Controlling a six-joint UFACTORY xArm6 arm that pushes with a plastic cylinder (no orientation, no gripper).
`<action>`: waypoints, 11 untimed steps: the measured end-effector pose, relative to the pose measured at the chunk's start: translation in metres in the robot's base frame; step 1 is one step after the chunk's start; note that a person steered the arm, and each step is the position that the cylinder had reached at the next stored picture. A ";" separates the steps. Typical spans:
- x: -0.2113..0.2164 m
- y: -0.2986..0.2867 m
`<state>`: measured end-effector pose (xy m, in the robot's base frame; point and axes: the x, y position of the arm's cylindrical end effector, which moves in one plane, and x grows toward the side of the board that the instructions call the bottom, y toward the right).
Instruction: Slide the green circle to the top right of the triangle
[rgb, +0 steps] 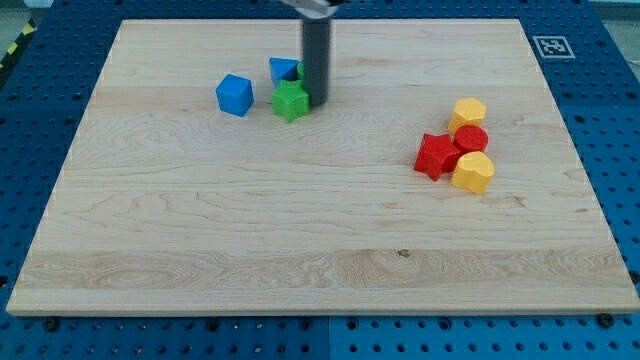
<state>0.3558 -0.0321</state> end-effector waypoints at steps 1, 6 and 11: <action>0.000 -0.029; -0.065 0.033; -0.058 0.005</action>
